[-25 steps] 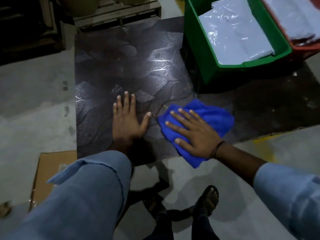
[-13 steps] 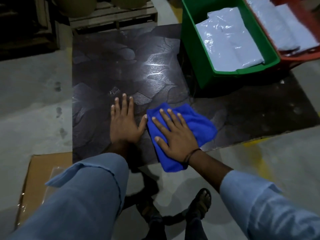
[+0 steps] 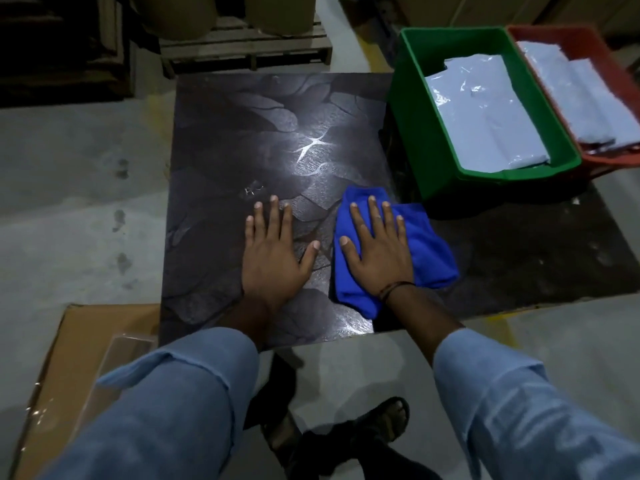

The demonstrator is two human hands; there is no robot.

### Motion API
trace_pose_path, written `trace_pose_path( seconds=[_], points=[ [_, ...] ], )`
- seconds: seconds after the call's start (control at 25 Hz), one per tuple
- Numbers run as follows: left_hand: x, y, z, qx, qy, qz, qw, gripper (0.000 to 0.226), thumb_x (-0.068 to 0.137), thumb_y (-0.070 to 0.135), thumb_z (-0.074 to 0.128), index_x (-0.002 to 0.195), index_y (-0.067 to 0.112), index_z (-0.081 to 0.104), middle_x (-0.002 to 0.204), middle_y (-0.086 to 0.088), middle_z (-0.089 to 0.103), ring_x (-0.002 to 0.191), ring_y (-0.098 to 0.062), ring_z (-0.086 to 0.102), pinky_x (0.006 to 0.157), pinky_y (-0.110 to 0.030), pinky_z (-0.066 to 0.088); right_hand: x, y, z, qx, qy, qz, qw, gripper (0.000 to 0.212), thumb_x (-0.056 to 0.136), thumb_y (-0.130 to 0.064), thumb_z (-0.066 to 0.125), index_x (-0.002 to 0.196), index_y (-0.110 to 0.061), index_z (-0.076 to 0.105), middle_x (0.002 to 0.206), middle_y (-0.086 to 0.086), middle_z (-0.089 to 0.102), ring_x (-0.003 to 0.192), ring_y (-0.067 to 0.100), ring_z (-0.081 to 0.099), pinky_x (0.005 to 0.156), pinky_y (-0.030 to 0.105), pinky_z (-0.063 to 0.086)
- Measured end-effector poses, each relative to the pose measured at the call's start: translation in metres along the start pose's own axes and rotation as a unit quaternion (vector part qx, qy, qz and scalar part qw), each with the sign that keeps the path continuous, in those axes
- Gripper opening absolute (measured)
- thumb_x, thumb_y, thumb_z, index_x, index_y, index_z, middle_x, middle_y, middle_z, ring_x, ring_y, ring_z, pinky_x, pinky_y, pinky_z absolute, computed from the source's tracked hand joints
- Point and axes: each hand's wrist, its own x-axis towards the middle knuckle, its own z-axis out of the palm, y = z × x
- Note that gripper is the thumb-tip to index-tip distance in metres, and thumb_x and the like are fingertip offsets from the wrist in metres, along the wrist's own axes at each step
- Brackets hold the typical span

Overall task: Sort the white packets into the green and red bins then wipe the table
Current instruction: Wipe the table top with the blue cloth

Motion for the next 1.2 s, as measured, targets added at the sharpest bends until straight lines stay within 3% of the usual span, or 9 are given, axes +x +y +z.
trace_pose_path(
  seconds=[0.32,0.6,0.8,1.04,1.2],
  points=[
    [0.02,-0.002,0.005,0.009,-0.01,0.012,1.0,0.09,0.097,0.071,0.028,0.162,0.01,0.014,0.171,-0.011,0.002,0.157,-0.034,-0.001,0.127,-0.05,0.005,0.009,0.009,0.001,-0.003,0.012,-0.013,1.0,0.069,0.099,-0.06,0.027,0.16,-0.029,0.017,0.168,0.008,0.011,0.155,0.03,0.004,0.124,0.052,0.009],
    [0.134,-0.025,0.006,-0.004,0.006,-0.017,1.0,0.096,0.094,0.073,0.033,0.161,0.006,0.017,0.17,-0.014,0.011,0.157,-0.034,0.007,0.127,-0.049,0.009,0.114,-0.001,0.008,0.009,0.014,0.016,1.0,0.07,0.098,-0.06,0.025,0.158,-0.024,0.024,0.167,0.012,0.014,0.154,0.033,0.007,0.123,0.053,0.008],
    [0.135,-0.026,0.012,0.005,0.055,-0.016,0.998,0.093,0.094,0.069,0.042,0.159,0.004,0.025,0.168,-0.015,0.017,0.156,-0.035,0.013,0.125,-0.051,0.016,0.213,-0.015,0.011,0.03,0.003,0.035,0.999,0.073,0.095,-0.062,0.023,0.158,-0.026,0.023,0.167,0.012,0.014,0.154,0.034,0.008,0.123,0.054,0.007],
    [0.139,-0.027,0.014,0.014,0.05,-0.013,0.999,0.094,0.094,0.071,0.039,0.16,0.006,0.023,0.17,-0.014,0.012,0.157,-0.034,0.009,0.125,-0.052,0.015,0.337,-0.026,0.008,0.04,-0.03,0.039,0.998,0.074,0.096,-0.065,0.022,0.16,-0.028,0.016,0.168,0.009,0.006,0.154,0.033,0.001,0.123,0.052,0.0],
    [0.137,-0.027,0.012,0.022,0.033,-0.009,0.999,0.095,0.094,0.073,0.036,0.16,0.007,0.021,0.17,-0.013,0.009,0.158,-0.033,0.005,0.125,-0.052,0.014,0.366,-0.03,0.007,0.042,-0.041,0.034,0.998,0.074,0.097,-0.064,0.021,0.16,-0.028,0.013,0.168,0.008,0.003,0.154,0.032,-0.001,0.123,0.053,-0.002]
  ],
)
